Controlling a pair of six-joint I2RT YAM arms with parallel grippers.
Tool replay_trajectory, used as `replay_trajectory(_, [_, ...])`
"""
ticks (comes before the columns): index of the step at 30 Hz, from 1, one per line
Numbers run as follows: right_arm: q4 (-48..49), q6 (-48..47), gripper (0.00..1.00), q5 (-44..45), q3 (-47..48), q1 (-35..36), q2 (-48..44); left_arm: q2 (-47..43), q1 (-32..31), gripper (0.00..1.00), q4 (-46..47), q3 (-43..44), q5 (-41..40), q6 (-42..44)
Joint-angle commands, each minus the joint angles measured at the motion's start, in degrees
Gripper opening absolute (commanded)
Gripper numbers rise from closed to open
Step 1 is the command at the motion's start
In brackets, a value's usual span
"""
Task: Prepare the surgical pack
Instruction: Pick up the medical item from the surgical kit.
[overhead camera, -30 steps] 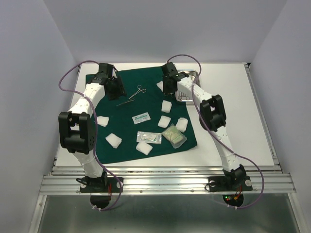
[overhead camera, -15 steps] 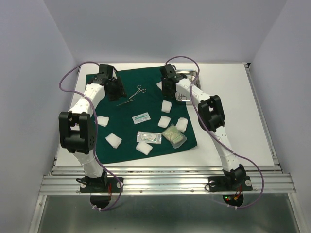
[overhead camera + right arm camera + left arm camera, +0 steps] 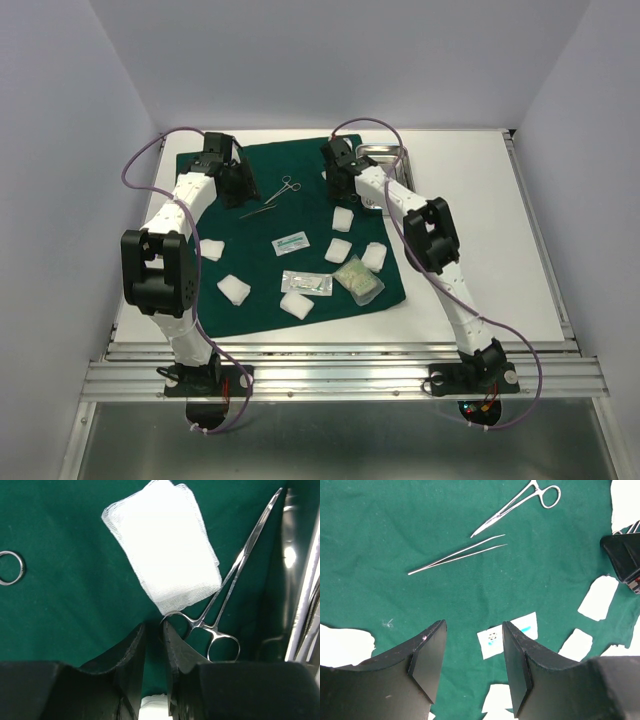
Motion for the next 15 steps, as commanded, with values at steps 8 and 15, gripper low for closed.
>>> replay_trajectory(8, [-0.7,0.2,0.17,-1.3,-0.1,1.6,-0.1,-2.0,0.0,0.59,0.8,-1.4,-0.1,0.6])
replay_trajectory(15, [-0.1,1.2,0.01,-0.9,-1.7,1.6,-1.9,-2.3,0.1,0.59,0.7,-1.6,-0.3,0.8])
